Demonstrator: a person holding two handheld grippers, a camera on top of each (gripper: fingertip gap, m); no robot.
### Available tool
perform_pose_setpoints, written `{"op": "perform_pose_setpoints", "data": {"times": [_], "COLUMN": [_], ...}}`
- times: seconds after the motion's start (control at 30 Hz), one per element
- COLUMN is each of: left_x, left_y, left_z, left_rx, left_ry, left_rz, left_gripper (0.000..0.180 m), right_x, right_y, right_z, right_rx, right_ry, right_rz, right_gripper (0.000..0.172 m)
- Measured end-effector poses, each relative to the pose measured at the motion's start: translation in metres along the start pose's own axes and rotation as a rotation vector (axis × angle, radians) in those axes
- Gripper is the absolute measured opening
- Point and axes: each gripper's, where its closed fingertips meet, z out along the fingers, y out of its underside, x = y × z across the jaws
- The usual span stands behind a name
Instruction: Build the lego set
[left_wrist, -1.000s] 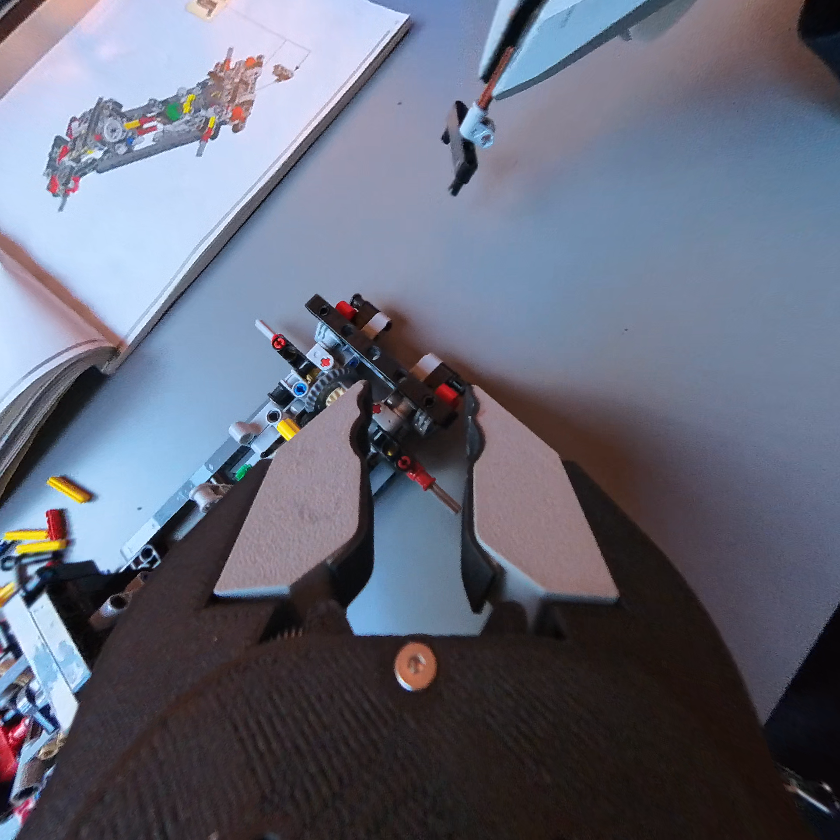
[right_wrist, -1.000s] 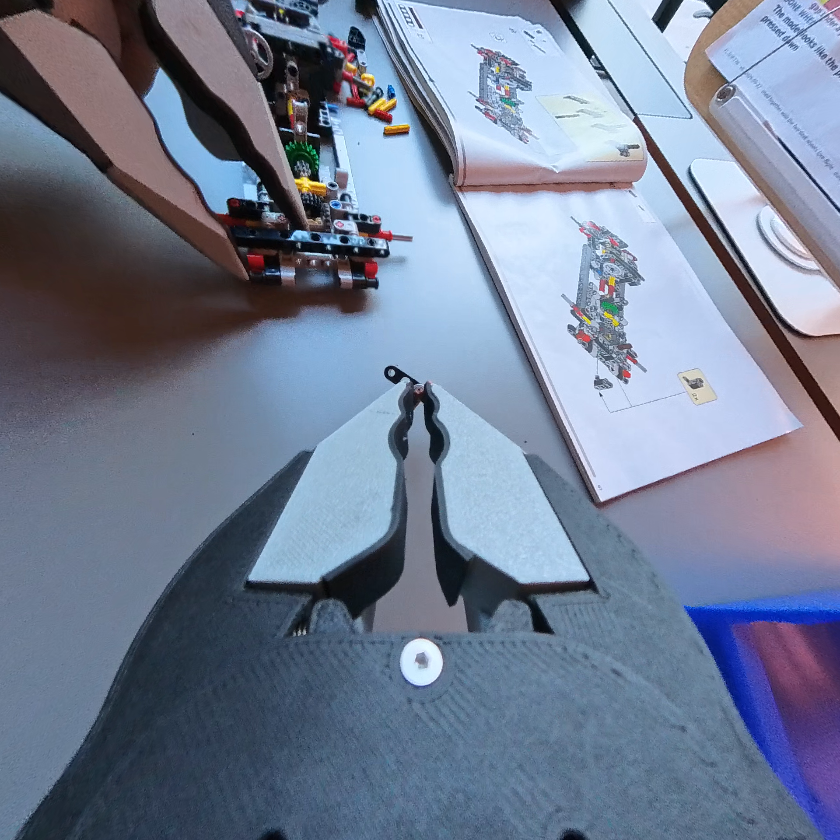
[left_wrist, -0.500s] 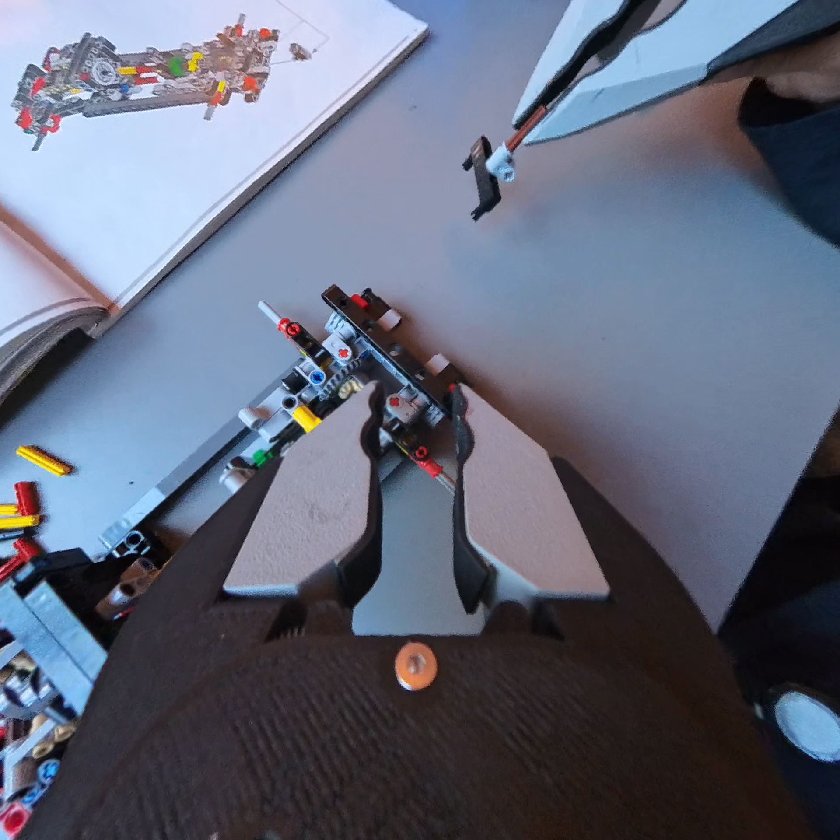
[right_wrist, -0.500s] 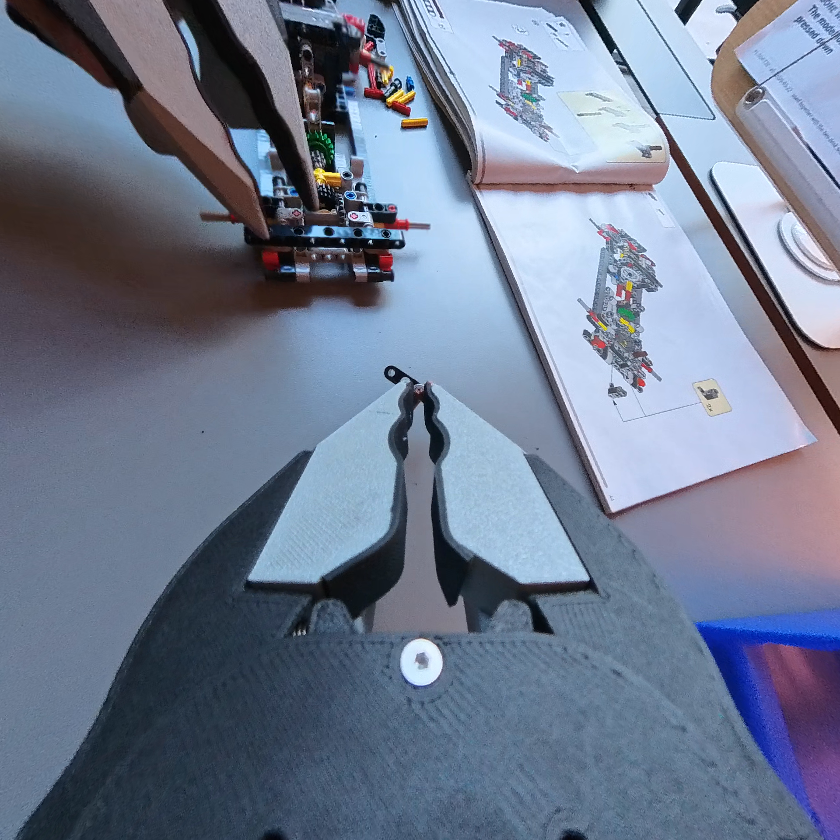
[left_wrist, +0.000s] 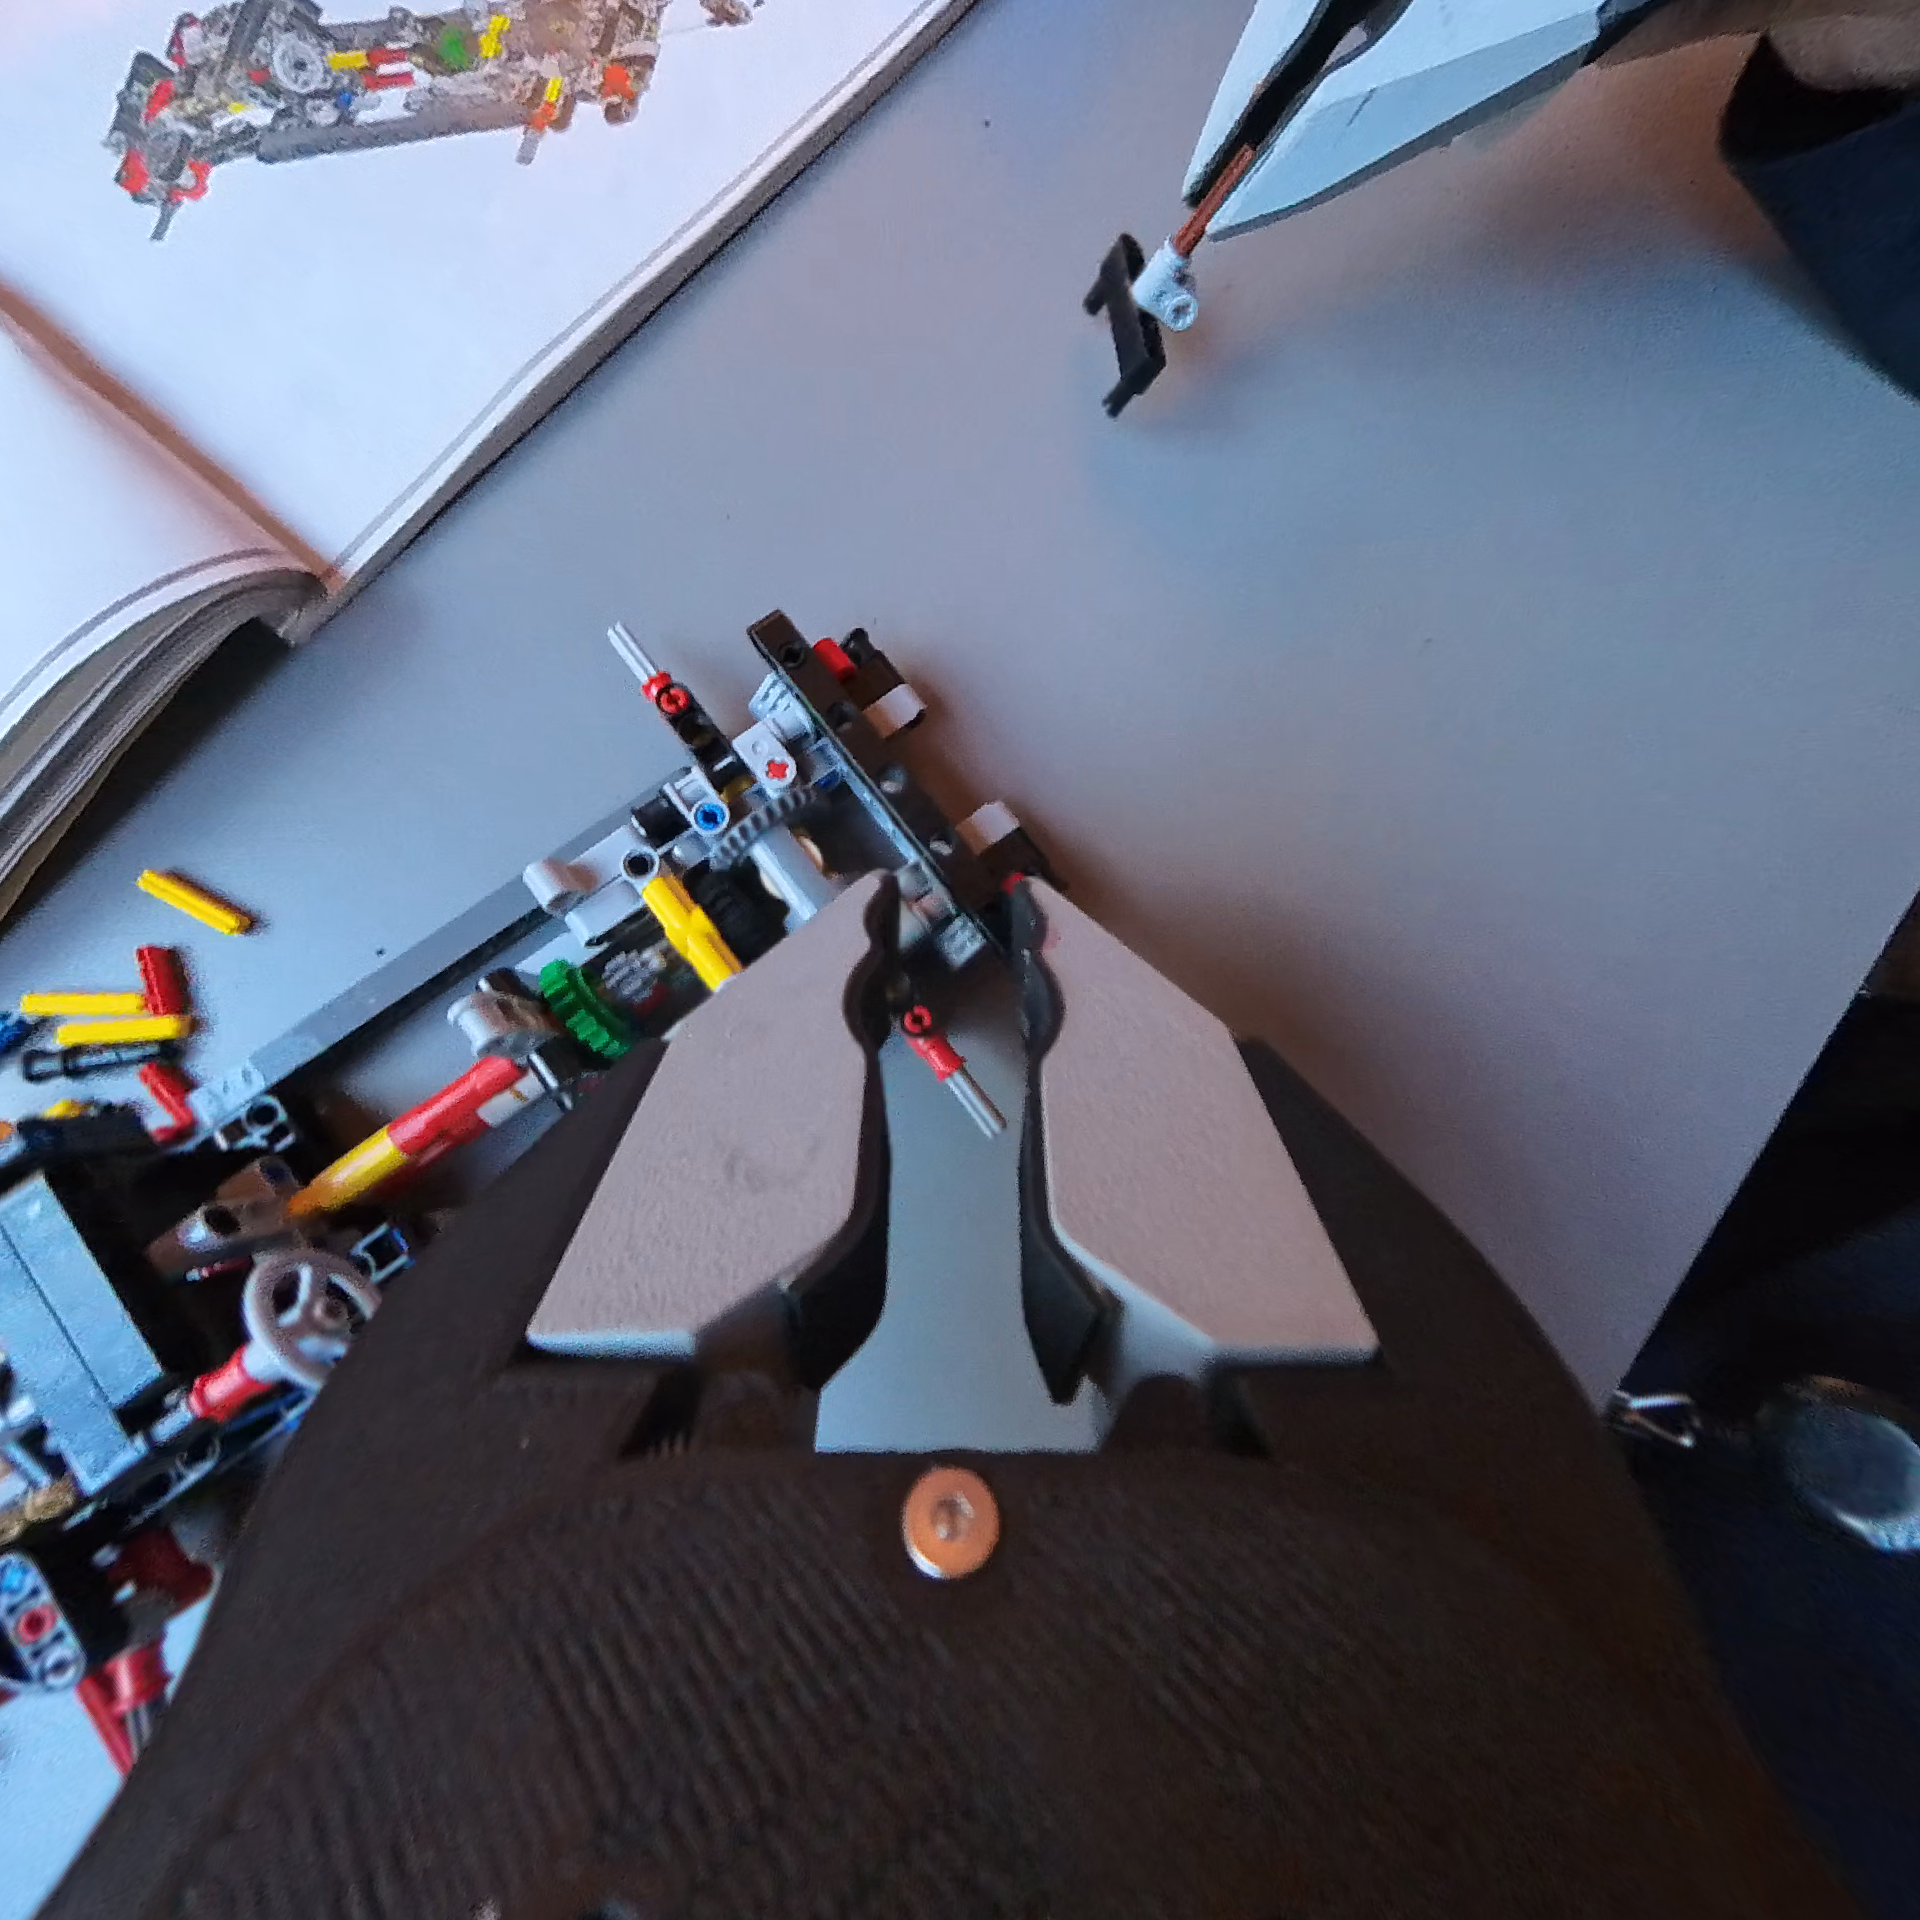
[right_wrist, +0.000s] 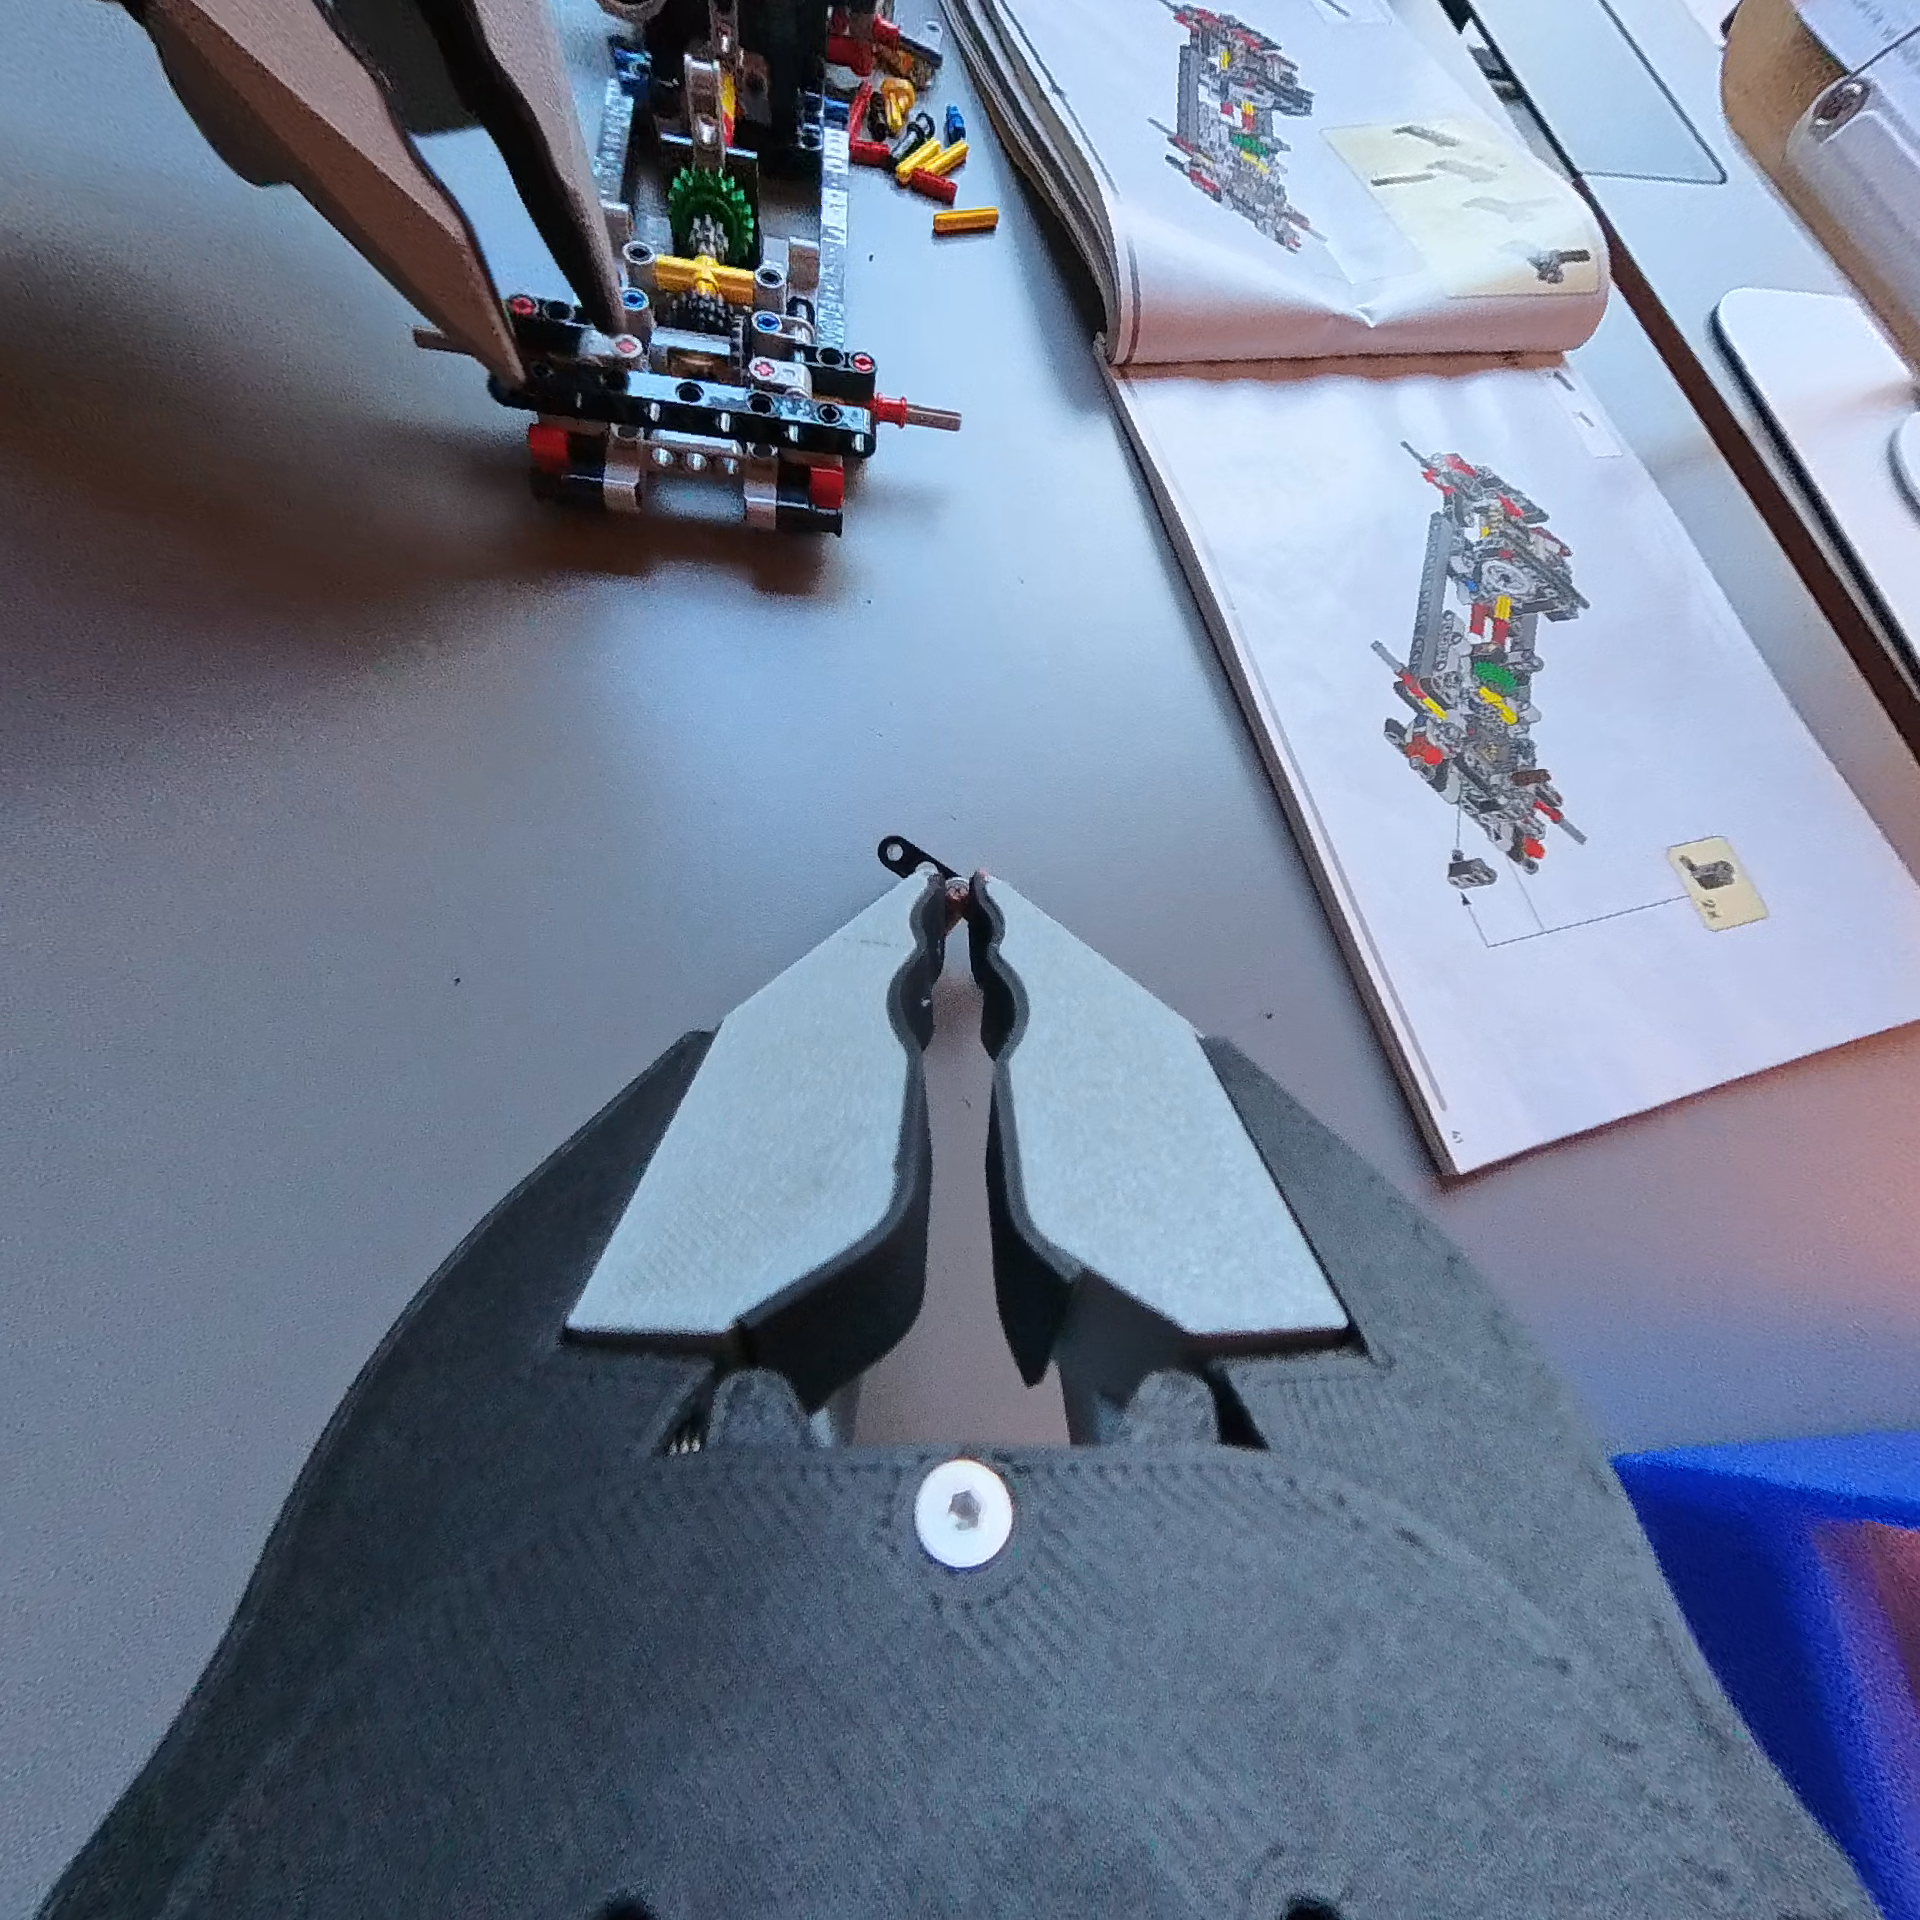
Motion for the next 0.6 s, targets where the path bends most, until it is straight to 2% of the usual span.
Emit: {"op": "perform_pose_setpoints", "data": {"times": [0.23, 0.4, 0.6], "left_x": [0.007, 0.005, 0.007], "left_y": [-0.001, 0.002, 0.002], "left_z": [0.000, 0.009, 0.001], "left_rx": [0.029, 0.014, 0.024], "left_ry": [0.016, 0.004, 0.054], "left_rz": [0.018, 0.052, 0.087], "left_gripper": [0.027, 0.016, 0.017], "right_x": [-0.003, -0.006, -0.014], "right_y": [-0.006, -0.009, -0.019], "right_z": [0.005, 0.009, 0.009], "right_rx": [0.047, 0.087, 0.152], "right_ry": [-0.049, -0.097, -0.144], "right_rz": [0.047, 0.086, 0.102], "right_gripper": [0.001, 0.001, 0.001]}}
